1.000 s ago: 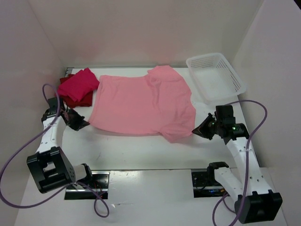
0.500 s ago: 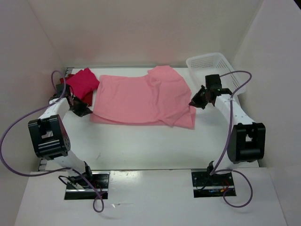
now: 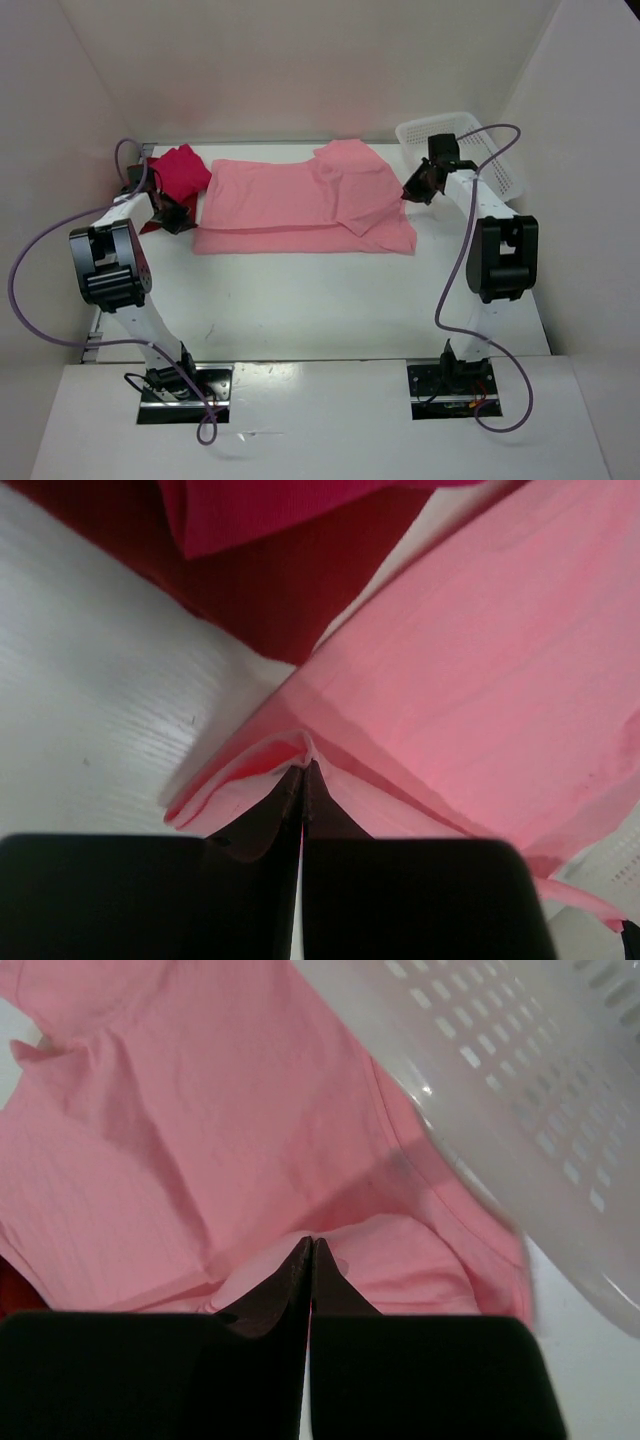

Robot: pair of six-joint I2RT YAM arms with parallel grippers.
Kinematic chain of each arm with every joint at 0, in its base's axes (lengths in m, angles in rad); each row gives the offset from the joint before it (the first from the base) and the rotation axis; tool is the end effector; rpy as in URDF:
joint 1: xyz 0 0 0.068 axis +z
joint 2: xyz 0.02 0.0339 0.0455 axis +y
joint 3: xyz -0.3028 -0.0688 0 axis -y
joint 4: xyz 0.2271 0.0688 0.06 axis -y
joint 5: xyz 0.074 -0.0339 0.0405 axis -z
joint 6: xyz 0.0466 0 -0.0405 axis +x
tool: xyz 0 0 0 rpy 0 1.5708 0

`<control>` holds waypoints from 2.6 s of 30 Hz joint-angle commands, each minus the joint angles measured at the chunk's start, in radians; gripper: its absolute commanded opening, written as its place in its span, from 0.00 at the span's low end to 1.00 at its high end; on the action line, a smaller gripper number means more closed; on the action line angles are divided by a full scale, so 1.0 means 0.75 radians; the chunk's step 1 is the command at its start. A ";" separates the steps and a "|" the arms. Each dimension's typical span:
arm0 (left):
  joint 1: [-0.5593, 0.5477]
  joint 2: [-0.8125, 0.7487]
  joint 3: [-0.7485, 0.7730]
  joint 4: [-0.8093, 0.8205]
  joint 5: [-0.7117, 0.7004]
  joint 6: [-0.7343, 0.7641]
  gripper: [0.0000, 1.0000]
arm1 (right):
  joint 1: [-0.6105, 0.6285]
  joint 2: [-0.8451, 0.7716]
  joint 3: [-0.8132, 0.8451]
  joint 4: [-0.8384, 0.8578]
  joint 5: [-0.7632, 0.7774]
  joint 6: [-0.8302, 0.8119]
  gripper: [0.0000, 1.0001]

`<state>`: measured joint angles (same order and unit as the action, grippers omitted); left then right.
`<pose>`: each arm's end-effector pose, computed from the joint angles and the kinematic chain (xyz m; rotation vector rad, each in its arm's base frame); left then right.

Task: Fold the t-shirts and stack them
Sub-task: Fold the flattened tshirt in 1/3 of the way

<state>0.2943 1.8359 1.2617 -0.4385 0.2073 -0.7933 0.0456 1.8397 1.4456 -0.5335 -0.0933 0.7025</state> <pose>0.3721 0.1028 0.2313 -1.2866 2.2786 -0.4487 0.4048 0.0228 0.2773 0.7832 2.4207 0.4202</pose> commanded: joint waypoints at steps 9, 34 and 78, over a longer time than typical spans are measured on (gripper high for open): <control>-0.037 0.086 0.109 0.085 -0.017 -0.030 0.08 | -0.010 0.104 0.163 0.059 0.102 -0.049 0.00; 0.031 -0.347 -0.391 0.202 0.110 -0.059 0.17 | 0.015 -0.556 -0.589 0.243 -0.056 0.098 0.00; 0.350 -0.578 -0.776 -0.155 0.478 0.107 0.00 | -0.077 -1.199 -1.160 -0.206 0.059 0.523 0.00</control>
<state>0.5434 1.4967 0.6827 -0.4458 0.4648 -0.7425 -0.0135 1.0019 0.5816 -0.5320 -0.0433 1.0206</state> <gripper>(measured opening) 0.009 0.010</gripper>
